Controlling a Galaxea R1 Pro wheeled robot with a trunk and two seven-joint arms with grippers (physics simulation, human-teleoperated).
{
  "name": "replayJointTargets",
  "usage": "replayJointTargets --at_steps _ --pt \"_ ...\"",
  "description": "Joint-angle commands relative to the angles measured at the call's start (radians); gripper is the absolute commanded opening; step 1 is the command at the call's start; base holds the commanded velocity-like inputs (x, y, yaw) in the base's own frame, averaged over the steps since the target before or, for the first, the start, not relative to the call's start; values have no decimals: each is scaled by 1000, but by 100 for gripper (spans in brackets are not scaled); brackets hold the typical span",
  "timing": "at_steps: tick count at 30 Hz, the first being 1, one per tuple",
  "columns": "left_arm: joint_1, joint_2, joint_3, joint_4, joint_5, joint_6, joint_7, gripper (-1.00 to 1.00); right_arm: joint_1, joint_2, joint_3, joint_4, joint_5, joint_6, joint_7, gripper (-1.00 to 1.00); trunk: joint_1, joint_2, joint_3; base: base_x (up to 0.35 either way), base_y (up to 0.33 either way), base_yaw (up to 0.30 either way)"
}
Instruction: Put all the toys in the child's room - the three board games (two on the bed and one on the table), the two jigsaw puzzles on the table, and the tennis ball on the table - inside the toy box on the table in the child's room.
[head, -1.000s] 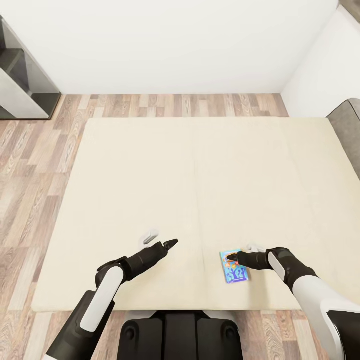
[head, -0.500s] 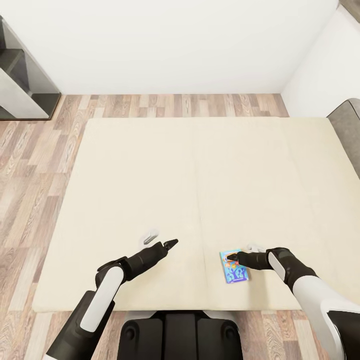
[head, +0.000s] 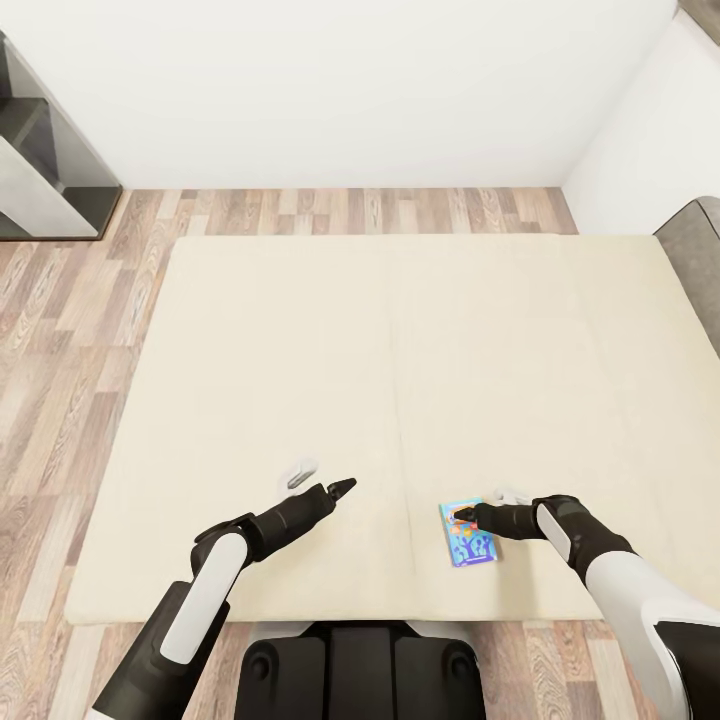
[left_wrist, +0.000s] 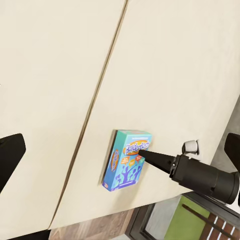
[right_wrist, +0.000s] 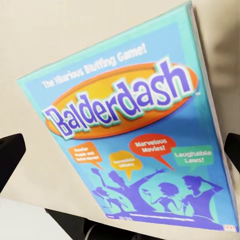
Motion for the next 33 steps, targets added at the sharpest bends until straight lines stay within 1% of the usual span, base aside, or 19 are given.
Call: replayJointTargets --at_steps 1,13,33 --pt "0 0 0 -1 11 3 10 100 0 0 -3 -1 -7 9 -1 100 1 -2 -1 0 34 0" --pt "0 0 0 -1 11 3 10 100 0 0 -3 -1 -7 9 -1 100 1 -2 -1 0 86 0" --pt "-1 0 0 -1 11 3 10 100 0 0 -3 -1 -7 9 -1 100 1 -2 -1 0 140 0"
